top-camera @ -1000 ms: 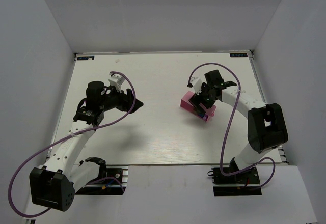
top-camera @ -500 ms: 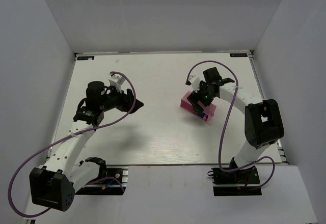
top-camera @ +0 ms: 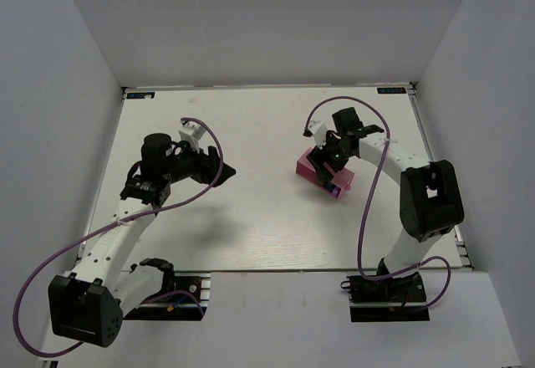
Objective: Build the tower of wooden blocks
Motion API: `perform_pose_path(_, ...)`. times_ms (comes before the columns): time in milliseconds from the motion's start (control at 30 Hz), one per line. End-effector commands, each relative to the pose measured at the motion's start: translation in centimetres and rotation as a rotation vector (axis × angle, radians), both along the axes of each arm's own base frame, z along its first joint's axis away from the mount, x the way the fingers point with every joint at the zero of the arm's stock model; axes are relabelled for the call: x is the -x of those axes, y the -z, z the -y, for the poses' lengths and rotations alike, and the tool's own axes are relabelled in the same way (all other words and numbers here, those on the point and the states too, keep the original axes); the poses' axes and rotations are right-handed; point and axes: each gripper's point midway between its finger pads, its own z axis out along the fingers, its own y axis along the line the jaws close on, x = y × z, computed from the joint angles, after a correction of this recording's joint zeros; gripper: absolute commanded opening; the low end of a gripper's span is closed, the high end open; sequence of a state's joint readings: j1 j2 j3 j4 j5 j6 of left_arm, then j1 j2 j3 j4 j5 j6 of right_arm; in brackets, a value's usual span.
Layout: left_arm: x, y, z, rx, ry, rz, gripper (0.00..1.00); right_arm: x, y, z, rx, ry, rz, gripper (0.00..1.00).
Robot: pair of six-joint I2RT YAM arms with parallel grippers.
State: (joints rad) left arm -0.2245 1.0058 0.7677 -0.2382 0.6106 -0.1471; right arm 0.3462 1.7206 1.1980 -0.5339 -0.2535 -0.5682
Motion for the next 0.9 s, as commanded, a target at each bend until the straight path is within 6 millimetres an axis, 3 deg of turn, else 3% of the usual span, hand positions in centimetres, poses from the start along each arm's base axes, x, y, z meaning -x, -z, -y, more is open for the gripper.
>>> perform_pose_path(0, 0.2, -1.5, 0.2, 0.015, 0.018, 0.053, 0.91, -0.2, -0.8, -0.4, -0.021, -0.013, -0.003, 0.46)
perform_pose_path(33, 0.2, -1.5, 0.2, 0.015, 0.018, 0.053, 0.91, -0.3, -1.1, -0.4, -0.022, -0.011, 0.007, 0.38)
perform_pose_path(433, 0.2, -1.7, 0.4, 0.021, 0.027, 0.062, 0.91, -2.5, -4.5, 0.9, 0.037, 0.067, 0.208, 0.0)
perform_pose_path(667, 0.3, -2.0, 0.3, 0.023, 0.027, 0.071, 0.91, -3.3, -5.9, 0.7, 0.074, 0.101, 0.309, 0.0)
perform_pose_path(733, 0.3, -2.0, 0.3, 0.023, 0.027, 0.071, 0.91, -3.7, -5.9, 1.4, 0.123, 0.139, 0.349, 0.0)
perform_pose_path(867, 0.3, -2.0, 0.3, 0.023, 0.027, 0.071, 0.91, -3.9, -5.9, 0.2, 0.165, 0.145, 0.418, 0.0)
